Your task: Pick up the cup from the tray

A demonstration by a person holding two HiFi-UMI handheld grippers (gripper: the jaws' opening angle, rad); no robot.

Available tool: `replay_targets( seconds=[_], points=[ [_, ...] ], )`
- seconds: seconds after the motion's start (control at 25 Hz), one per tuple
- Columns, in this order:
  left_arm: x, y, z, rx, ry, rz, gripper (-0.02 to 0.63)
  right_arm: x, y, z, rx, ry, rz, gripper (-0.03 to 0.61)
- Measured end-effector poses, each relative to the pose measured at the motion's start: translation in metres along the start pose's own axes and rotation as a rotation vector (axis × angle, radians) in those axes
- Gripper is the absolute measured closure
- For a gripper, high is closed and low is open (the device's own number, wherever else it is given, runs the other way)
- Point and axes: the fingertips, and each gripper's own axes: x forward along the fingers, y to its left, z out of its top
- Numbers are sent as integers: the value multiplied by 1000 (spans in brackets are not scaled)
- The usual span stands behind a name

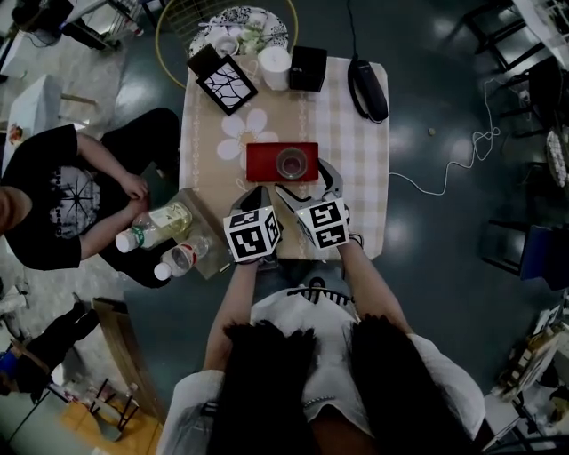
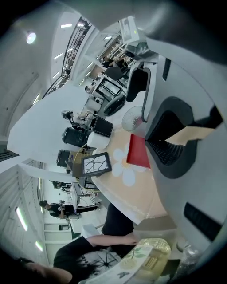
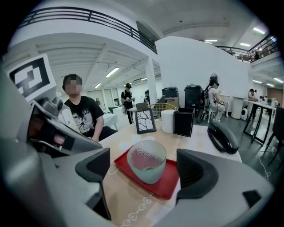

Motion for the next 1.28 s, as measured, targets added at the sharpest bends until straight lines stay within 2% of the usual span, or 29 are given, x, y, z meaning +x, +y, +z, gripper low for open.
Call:
replay_targets(
  seconds=[0.36,0.52,0.64,0.84,0.92,1.0,1.28],
  points=[
    [29,14,-7,11,64,6,609,39,-10,-13,-12,30,-39,120],
    [37,18,-10,12,74,4,609,52,-10,-19,-25,48,-32,120],
    [42,20,-11,21,80,-1,609,57,-16,-21,-18,50,-60,121],
    [45,23,-12,17,90,-1,609,63,-13,-24,-76,88,-37,121],
    [46,23,-12,25,90,-6,609,64,-12,-21,-90,92,-28,124],
    [46,22,-11,34,87,-23,609,66,-9,-18,-101,90,-21,167],
    [42,21,-9,50,74,-46,609,61,-5,-14,-112,79,-29,170]
  ],
)
